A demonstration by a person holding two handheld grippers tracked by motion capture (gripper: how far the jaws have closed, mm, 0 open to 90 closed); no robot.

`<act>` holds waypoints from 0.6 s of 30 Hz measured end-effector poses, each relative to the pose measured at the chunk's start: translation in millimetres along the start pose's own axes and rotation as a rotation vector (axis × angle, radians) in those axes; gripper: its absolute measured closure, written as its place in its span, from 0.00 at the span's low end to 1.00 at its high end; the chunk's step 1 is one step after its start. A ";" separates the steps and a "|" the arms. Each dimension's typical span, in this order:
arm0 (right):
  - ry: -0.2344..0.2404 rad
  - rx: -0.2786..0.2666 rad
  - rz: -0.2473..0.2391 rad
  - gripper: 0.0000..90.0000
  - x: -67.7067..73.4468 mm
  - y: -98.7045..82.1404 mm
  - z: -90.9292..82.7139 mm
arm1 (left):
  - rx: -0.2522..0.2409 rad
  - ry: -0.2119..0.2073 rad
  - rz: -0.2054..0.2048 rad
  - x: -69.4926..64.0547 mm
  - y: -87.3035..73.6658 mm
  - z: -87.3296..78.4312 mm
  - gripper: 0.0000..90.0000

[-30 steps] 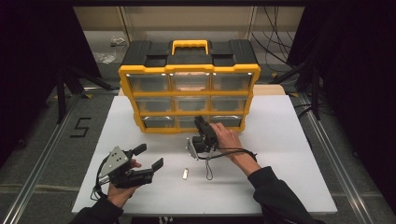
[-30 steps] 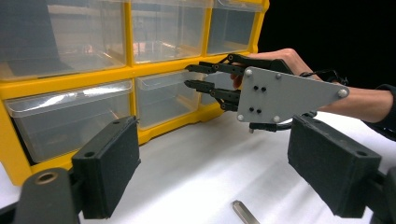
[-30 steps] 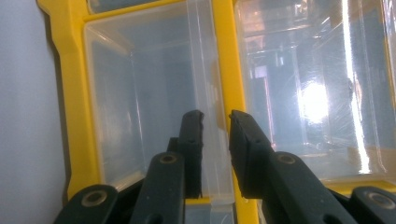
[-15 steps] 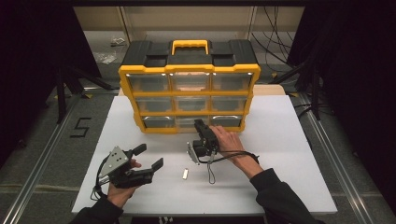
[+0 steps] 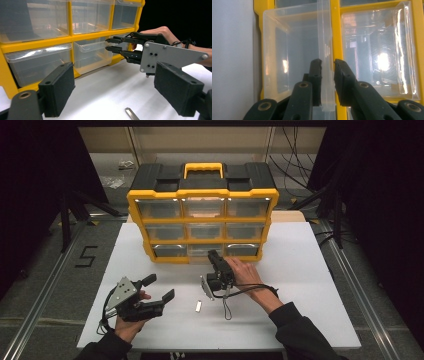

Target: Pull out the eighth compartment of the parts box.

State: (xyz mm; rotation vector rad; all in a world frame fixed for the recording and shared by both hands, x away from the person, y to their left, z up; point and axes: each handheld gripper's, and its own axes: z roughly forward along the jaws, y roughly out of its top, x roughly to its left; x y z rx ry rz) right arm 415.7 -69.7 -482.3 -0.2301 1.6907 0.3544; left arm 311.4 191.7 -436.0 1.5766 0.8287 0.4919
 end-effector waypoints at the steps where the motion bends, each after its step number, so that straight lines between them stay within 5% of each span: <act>1: -0.001 -0.001 -0.001 0.86 0.1 0.1 -0.4 | -0.001 0.000 0.000 0.0 0.0 -0.1 0.18; 18: 0.005 -0.011 -0.003 0.86 1.8 1.4 -11.3 | 0.001 0.000 -0.002 0.3 -0.2 0.3 0.18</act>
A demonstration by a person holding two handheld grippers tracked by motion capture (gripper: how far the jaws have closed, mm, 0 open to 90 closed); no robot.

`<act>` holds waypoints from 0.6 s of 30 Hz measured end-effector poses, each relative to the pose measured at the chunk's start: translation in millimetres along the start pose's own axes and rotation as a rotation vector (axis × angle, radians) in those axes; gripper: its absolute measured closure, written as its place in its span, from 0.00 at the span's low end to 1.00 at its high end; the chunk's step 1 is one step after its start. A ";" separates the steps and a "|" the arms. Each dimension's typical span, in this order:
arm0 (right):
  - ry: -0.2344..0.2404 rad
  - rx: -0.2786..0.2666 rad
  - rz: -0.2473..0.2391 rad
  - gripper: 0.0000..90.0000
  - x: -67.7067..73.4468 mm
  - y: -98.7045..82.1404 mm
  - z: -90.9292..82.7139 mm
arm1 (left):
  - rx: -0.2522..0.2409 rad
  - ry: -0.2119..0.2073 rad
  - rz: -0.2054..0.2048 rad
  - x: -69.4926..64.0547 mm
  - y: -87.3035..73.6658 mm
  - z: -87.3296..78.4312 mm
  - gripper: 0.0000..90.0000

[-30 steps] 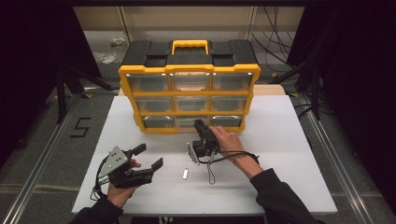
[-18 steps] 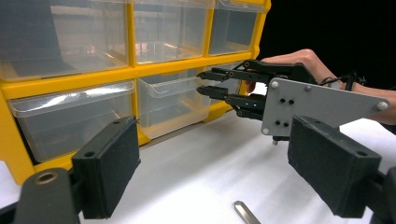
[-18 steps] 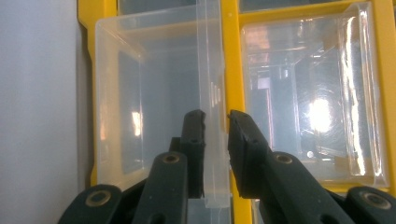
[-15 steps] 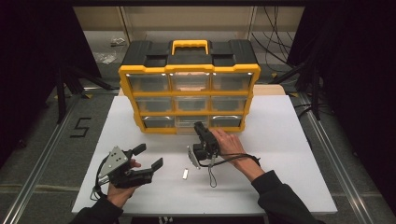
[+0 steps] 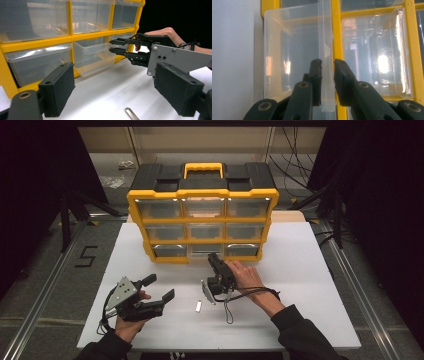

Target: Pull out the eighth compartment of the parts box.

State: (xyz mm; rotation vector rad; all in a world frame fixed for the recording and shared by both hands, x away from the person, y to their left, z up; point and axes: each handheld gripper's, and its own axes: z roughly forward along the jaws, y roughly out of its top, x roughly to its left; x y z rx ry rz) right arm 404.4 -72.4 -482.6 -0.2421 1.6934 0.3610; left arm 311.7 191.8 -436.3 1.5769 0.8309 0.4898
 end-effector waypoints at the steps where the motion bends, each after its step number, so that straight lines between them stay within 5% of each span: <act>1: 0.000 -0.002 -0.001 0.86 -0.1 0.1 -0.3 | 0.001 0.000 0.000 0.1 0.0 0.0 0.18; 18: 0.009 -0.020 -0.005 0.86 1.2 2.9 -9.1 | -0.002 0.001 -0.001 0.0 0.2 -0.3 0.18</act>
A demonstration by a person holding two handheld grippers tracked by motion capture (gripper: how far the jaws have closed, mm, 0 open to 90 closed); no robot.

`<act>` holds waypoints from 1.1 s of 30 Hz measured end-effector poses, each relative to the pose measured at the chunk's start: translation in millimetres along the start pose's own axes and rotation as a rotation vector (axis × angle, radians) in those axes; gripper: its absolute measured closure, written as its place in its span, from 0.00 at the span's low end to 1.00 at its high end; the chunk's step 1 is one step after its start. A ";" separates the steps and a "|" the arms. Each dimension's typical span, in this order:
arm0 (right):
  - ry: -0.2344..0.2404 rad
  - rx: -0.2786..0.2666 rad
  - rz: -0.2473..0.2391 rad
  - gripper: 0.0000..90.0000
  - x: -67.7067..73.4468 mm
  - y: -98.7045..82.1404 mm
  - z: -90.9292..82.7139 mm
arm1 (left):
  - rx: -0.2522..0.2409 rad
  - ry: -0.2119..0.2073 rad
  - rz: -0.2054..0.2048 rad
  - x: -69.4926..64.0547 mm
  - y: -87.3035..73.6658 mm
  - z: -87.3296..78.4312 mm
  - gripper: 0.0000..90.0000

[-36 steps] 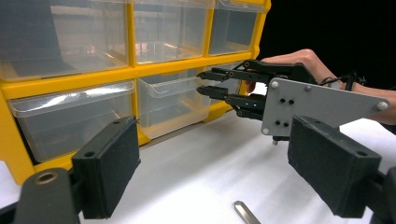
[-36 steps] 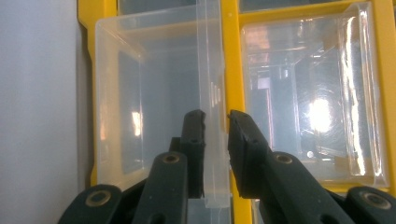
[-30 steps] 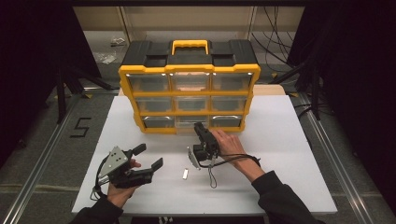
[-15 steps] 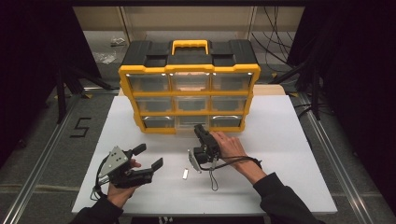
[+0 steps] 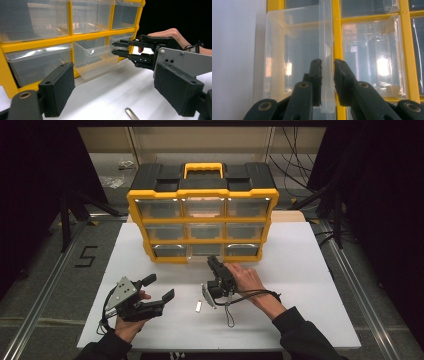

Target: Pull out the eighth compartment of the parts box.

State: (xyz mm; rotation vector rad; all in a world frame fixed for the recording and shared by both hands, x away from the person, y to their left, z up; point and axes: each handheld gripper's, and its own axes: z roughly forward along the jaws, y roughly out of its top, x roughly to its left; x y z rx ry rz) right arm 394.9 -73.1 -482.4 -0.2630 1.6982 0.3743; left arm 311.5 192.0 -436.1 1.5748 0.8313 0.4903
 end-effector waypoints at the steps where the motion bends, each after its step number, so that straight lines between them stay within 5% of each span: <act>1: 0.000 -0.001 0.001 0.86 0.0 0.1 -0.5 | 0.000 0.000 -0.001 0.0 0.0 0.0 0.18; 33: 0.011 -0.021 -0.003 0.86 1.0 1.7 -14.9 | -0.001 0.004 -0.001 0.3 0.2 -0.3 0.18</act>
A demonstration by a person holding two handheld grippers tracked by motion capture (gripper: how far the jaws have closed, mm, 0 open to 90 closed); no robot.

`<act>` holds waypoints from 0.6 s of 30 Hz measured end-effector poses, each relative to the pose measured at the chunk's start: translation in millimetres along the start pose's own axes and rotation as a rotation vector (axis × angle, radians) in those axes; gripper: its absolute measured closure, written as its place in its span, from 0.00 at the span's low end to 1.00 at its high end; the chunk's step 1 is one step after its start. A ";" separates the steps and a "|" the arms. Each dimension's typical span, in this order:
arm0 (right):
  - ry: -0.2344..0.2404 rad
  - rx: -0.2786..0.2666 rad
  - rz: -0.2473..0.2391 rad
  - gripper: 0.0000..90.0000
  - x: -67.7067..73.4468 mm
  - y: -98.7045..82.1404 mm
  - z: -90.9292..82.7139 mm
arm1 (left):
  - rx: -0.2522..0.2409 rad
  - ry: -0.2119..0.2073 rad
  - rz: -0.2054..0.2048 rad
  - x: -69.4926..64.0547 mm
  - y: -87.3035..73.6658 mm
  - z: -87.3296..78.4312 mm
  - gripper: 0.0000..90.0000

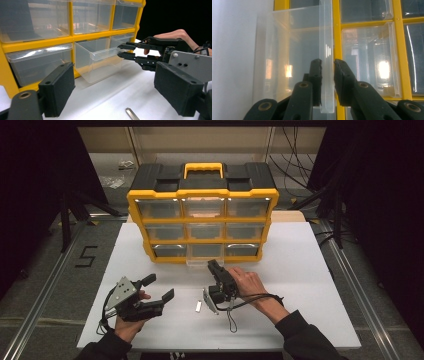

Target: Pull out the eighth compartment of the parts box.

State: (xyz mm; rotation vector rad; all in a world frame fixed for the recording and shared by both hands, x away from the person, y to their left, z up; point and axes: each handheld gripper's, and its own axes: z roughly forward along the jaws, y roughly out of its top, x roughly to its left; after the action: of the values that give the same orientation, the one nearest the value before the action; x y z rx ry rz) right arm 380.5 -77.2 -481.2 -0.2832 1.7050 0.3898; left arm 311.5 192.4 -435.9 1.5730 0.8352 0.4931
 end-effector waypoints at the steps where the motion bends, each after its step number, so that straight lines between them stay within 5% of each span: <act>1: 0.001 0.000 0.000 0.86 0.0 0.1 -0.3 | 0.000 0.000 0.000 0.0 0.0 0.0 0.18; 18: 0.005 -0.011 -0.012 0.86 -0.3 1.3 -4.9 | 0.001 0.000 0.000 -0.2 -0.2 0.2 0.18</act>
State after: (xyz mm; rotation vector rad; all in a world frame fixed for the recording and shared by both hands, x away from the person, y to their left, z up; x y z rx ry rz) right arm 375.7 -78.1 -480.1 -0.3028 1.7058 0.3898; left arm 311.5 192.1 -436.1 1.5742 0.8353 0.4928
